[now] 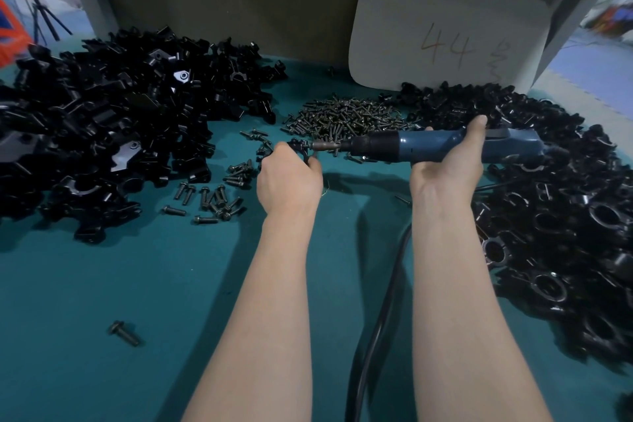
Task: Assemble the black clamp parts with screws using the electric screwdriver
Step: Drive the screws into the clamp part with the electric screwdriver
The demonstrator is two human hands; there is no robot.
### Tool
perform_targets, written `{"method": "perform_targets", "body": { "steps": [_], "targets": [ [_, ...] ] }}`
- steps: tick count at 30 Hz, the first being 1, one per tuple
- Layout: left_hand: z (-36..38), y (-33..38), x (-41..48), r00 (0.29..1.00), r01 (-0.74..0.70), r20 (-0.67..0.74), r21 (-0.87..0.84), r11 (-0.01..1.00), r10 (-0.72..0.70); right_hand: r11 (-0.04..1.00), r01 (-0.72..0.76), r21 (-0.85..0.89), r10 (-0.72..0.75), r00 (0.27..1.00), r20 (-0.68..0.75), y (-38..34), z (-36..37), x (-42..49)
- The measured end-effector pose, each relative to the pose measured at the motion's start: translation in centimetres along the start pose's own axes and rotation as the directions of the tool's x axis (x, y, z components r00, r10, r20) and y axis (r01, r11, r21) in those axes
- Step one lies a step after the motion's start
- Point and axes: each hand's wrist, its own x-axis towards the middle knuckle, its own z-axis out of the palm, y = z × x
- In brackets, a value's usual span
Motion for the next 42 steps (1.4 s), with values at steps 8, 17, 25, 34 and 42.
{"method": "perform_targets", "body": {
  "steps": [8,17,25,34,42],
  "targets": [
    [-0.14,0.21,-0.09,1.000,0.016,0.008,0.065,0.998,-0.017,0.998,0.042,0.056,-0.046,0.996,0.072,0.29,0.00,-0.03],
    [-0.26,0.21,-0.07,0.999,0.019,0.026,0.035,0.999,-0.020,0.997,0.061,0.036,-0.065,0.993,0.097,0.71,-0.03,-0.06],
    [-0.14,0.26,-0.02,1.000,0.016,0.019,0.045,0.999,-0.017,0.997,0.053,0.052,-0.058,0.995,0.086,0.80,-0.09,-0.10],
    [-0.08,0.23,-0.02,1.000,0.018,0.014,0.037,0.999,-0.019,0.998,0.063,0.012,-0.063,0.994,0.089,0.83,-0.01,-0.32],
    [-0.05,0.24,-0.07,1.000,0.021,0.020,0.050,0.999,-0.022,0.999,0.054,0.003,-0.055,0.995,0.089,0.89,0.07,-0.40]
  ]
}}
